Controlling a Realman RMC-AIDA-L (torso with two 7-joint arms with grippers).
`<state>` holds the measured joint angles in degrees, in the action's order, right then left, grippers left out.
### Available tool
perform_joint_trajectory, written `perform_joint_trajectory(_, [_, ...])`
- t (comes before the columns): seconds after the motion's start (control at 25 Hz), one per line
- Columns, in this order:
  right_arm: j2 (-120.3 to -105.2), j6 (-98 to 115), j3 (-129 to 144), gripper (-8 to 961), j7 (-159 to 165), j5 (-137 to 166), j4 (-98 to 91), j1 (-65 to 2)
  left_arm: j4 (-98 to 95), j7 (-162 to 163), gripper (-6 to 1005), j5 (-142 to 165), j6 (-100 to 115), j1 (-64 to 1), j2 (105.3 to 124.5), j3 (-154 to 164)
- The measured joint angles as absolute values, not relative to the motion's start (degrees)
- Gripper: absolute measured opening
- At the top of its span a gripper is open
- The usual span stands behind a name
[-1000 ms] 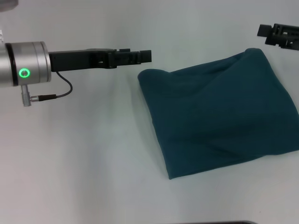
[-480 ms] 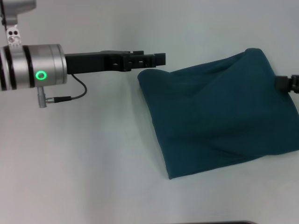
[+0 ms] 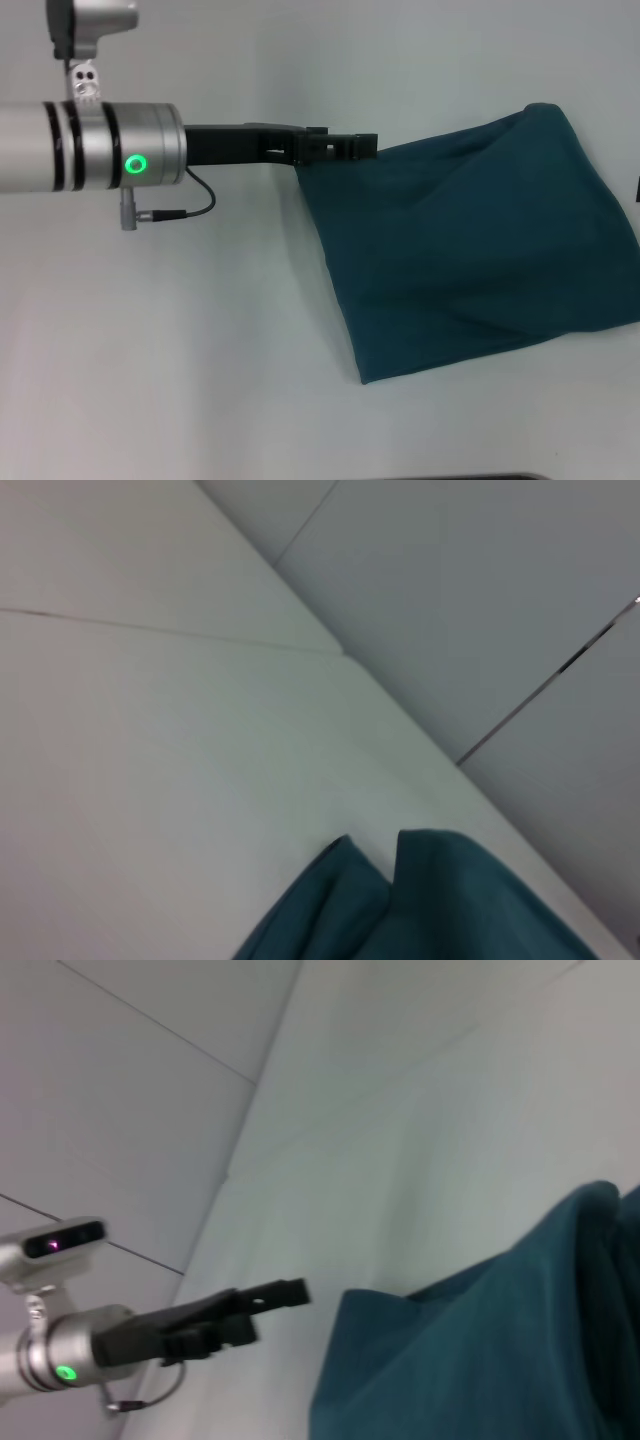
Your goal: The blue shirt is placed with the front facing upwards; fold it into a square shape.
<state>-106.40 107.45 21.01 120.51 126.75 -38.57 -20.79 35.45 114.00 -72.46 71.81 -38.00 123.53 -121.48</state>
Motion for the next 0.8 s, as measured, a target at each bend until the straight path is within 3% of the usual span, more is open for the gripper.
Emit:
perform_joint_trajectory(0.24, [-105.51,108.85,20.12,776,121.83,126.83,-38.94,-21.37,34.67,116.33,950,-68.13,67.61,-39.89,123.38,-120.52])
perform_joint_trajectory(0.8, [-105.48,108.83,20.12,776,122.04,126.89,-39.29,-22.66,35.58,121.27,949,-64.4,64.39,-39.58,121.75,-120.7])
